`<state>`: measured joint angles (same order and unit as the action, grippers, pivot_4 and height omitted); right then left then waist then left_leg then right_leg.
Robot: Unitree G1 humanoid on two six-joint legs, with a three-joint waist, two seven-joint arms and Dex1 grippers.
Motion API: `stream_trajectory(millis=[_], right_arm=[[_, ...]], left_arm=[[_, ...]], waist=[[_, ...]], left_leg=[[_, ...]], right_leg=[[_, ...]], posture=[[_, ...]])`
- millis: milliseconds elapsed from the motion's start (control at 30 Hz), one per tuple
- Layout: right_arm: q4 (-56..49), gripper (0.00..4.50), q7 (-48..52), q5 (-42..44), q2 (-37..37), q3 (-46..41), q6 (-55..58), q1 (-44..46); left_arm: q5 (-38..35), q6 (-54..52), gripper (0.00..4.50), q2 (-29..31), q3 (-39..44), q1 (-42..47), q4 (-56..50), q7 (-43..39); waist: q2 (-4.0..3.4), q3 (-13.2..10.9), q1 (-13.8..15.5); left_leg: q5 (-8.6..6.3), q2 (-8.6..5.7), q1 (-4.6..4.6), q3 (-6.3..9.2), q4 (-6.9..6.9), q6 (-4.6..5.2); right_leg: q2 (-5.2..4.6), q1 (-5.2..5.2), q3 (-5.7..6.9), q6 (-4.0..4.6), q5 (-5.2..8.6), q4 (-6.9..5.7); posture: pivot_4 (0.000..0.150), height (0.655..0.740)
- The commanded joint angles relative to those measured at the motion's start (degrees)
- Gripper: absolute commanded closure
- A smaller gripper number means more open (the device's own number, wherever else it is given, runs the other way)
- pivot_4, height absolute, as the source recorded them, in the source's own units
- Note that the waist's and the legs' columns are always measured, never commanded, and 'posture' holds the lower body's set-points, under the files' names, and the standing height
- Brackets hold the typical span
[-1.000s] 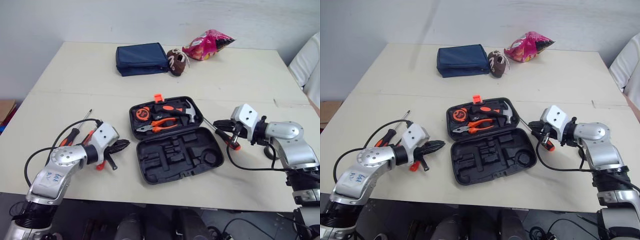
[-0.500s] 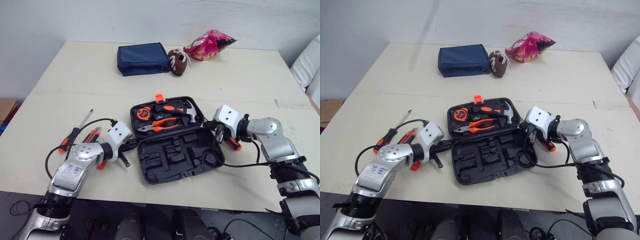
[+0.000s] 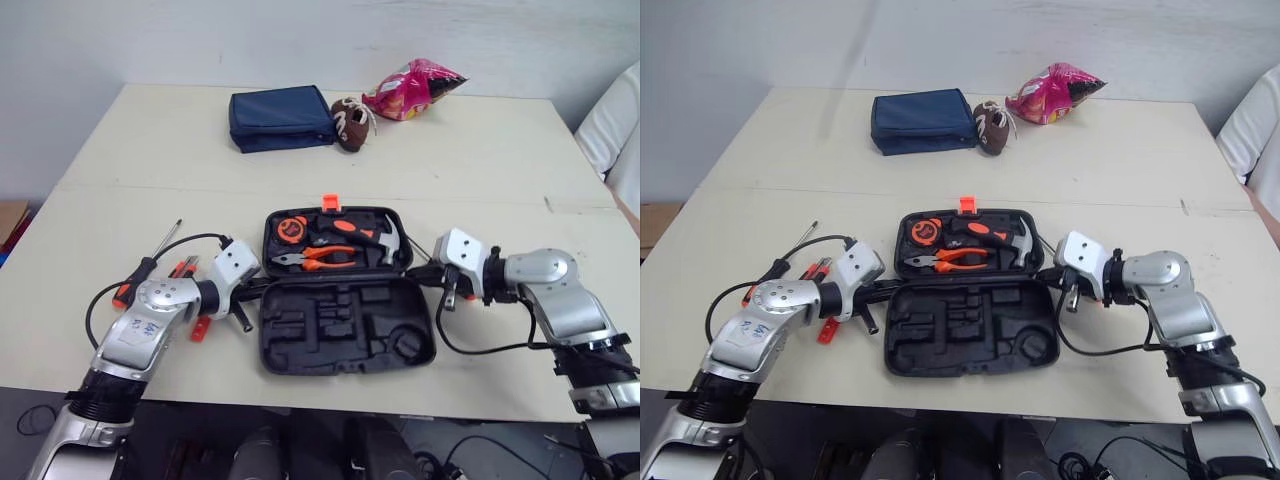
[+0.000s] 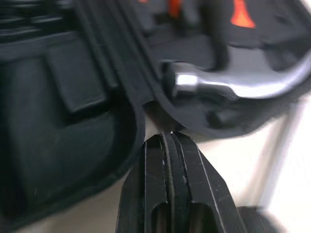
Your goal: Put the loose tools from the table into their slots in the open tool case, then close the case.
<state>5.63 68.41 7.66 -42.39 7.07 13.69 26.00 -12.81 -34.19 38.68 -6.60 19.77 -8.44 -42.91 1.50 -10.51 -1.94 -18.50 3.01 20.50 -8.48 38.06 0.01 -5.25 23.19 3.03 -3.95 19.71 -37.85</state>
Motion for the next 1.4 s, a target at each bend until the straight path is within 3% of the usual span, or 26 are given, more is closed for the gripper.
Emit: stream_trajectory(millis=[33,400,500,600,733,800,833,900,1100,1133,1300,1400], right_arm=[[-7.80,4.50,4.12,4.21,-1.02,0.77,1.85,-2.61],[-10.49,4.50,0.97,4.02,-1.62,-1.42,1.91,-7.51],[-10.82,4.50,0.43,5.57,-3.68,-5.60,1.29,-10.00],[-10.92,4.50,3.79,8.70,-7.82,-12.57,-3.06,-15.13],[-10.16,4.50,5.36,10.84,-10.99,-18.12,-6.13,-19.87],[-4.66,4.50,5.86,14.50,-10.99,-29.42,-10.34,-23.91],[-2.40,3.83,5.48,16.29,-10.74,-33.73,-10.87,-25.35],[6.22,3.09,6.84,13.37,-13.17,-39.16,-18.41,-31.14],[25.94,0.05,3.93,9.40,-16.65,-46.21,-33.40,-37.20],[29.07,0.00,2.96,9.17,-17.10,-46.92,-34.82,-37.42],[42.65,0.00,-1.93,8.41,-19.34,-48.30,-42.56,-36.42],[48.32,0.00,-4.92,8.07,-20.05,-47.59,-45.71,-35.08]], left_arm=[[-1.06,1.70,4.45,1.57,0.31,-0.86,-2.58,-3.76],[-0.54,1.54,4.45,2.73,0.90,-3.74,-5.37,-5.28],[0.23,2.96,4.45,5.11,6.76,-3.47,-3.47,-3.01],[-5.26,1.91,4.45,11.92,14.53,-9.39,-7.55,-10.78],[-7.95,2.71,4.45,16.66,20.49,-15.34,-9.08,-14.95],[-7.43,9.86,4.45,16.79,31.27,-17.52,-1.70,-14.37],[-7.82,12.64,3.93,16.35,35.53,-17.80,1.52,-13.88],[-9.32,15.15,3.24,16.89,44.37,-19.41,9.73,-14.38],[-5.14,25.61,0.49,23.63,55.11,-25.65,33.80,-15.27],[-4.21,27.98,0.05,25.10,55.70,-25.72,39.31,-14.13],[-1.59,37.17,0.05,30.06,54.52,-23.59,56.74,-9.31],[-1.63,41.66,0.05,30.67,52.63,-22.75,59.93,-10.74]], waist=[[0.00,0.00,0.20],[0.00,0.00,0.40],[0.01,-0.01,0.42],[0.03,-0.02,0.21],[0.02,-0.02,0.30],[0.02,-0.03,0.36],[0.03,-0.04,0.46],[0.05,-0.05,0.63],[0.04,-0.05,-0.44],[0.05,-0.05,-0.67],[0.06,-0.04,-1.26],[0.05,-0.04,-1.30]], left_leg=[[0.00,0.00,0.00,0.00,-0.01,0.00],[-0.02,-0.06,0.03,0.01,-0.01,0.04],[-0.03,-0.06,0.04,0.02,-0.01,0.04],[-0.03,-0.05,0.12,0.03,-0.02,0.04],[-0.03,-0.05,0.14,0.01,-0.09,0.05],[-0.04,-0.06,0.00,0.03,-0.06,0.07],[-0.05,-0.06,-0.03,0.03,-0.08,0.09],[-0.06,-0.06,-0.03,0.09,-0.11,0.10],[-0.30,-0.08,-0.33,-0.09,-0.46,0.23],[-0.32,-0.08,-0.36,-0.09,-0.47,0.23],[-0.29,-0.09,-0.50,-0.07,-0.69,0.16],[-0.27,-0.09,-0.53,-0.07,-0.85,0.06]], right_leg=[[0.00,0.00,0.00,0.00,0.00,0.01],[-0.05,0.00,0.00,0.00,0.00,0.06],[-0.06,0.00,0.00,0.00,0.00,0.06],[-0.06,0.08,0.02,0.00,0.00,0.07],[-0.07,0.12,0.00,0.00,0.00,0.14],[-0.08,-0.05,0.01,0.00,0.00,0.13],[-0.08,-0.08,0.01,0.00,0.00,0.15],[-0.07,-0.12,0.11,0.00,0.00,0.22],[-0.10,-0.46,0.07,-0.03,-0.01,0.75],[-0.11,-0.49,0.07,-0.06,-0.03,0.77],[-0.20,-0.52,0.08,-0.09,-0.05,0.75],[-0.20,-0.48,0.09,-0.05,-0.03,0.78]], posture=[[0.150,0.7400],[0.150,0.7400],[0.150,0.7400],[0.150,0.7400],[0.150,0.7400],[0.150,0.7400],[0.150,0.7400],[0.150,0.7400],[0.150,0.7400],[0.150,0.7400],[0.150,0.7400],[0.150,0.7400]])
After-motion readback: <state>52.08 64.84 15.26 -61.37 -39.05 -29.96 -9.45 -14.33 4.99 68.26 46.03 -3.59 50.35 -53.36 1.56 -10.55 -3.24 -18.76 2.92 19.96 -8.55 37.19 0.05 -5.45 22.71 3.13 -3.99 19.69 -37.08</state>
